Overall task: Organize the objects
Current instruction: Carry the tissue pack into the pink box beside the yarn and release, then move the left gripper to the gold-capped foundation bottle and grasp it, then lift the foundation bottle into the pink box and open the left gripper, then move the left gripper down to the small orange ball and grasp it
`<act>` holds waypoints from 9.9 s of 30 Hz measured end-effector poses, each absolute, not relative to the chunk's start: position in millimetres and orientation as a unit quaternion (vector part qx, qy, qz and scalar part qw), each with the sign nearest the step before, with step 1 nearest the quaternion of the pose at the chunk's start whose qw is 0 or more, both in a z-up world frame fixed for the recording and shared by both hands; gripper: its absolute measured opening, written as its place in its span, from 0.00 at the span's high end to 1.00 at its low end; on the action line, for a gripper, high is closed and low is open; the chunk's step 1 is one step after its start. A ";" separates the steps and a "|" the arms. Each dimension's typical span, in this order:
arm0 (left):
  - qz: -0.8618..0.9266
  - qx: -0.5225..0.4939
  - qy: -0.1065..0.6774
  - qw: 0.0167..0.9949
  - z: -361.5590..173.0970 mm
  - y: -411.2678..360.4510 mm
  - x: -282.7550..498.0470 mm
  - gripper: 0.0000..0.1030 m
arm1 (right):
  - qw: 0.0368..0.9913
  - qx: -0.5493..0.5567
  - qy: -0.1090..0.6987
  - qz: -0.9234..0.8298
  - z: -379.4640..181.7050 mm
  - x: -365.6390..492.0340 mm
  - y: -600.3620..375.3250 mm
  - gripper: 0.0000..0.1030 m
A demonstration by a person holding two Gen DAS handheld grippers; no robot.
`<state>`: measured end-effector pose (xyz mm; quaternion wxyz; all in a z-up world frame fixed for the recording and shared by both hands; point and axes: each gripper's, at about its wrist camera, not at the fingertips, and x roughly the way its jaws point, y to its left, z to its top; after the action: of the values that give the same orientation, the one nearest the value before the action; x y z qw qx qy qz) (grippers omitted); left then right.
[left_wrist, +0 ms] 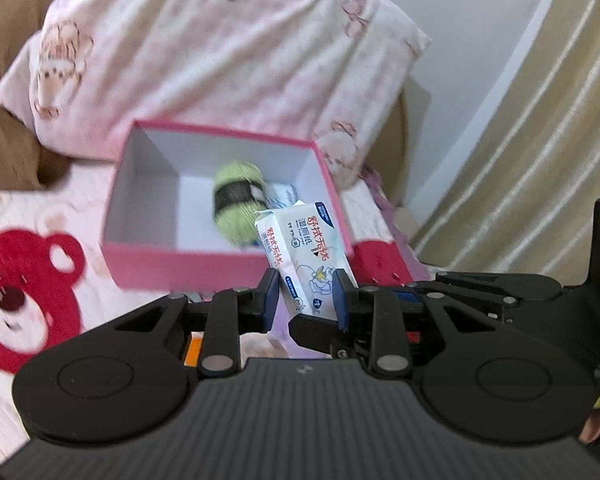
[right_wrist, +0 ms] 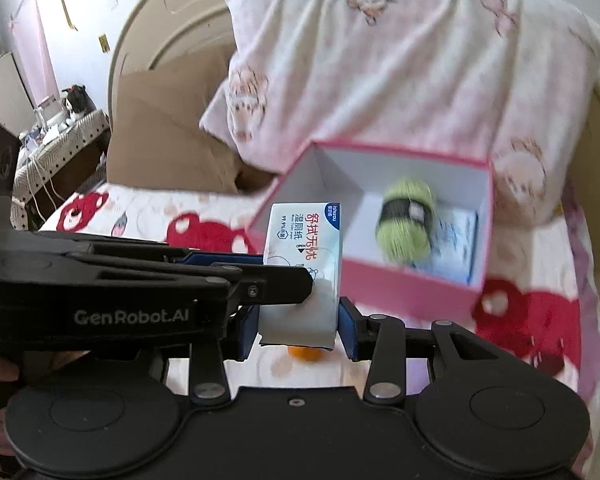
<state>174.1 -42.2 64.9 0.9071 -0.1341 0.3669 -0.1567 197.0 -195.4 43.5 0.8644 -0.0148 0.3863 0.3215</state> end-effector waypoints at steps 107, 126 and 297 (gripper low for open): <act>-0.112 -0.162 0.530 0.825 -115.1 -88.5 206.8 0.61 | 0.813 -0.130 0.473 0.314 -146.3 213.0 -196.0 0.60; -0.129 -0.249 0.514 0.810 -136.3 -83.7 206.3 0.57 | 0.760 0.078 0.578 0.286 -158.5 233.4 -238.5 0.61; -0.096 -0.095 0.497 0.857 -105.9 -12.2 222.8 0.32 | 0.868 -0.116 0.342 0.342 -160.5 176.3 -129.6 0.16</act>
<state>222.8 -12.2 -105.9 0.8574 -0.0947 0.4968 -0.0957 176.3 -129.6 -160.5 0.8678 -0.1156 0.3419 0.3416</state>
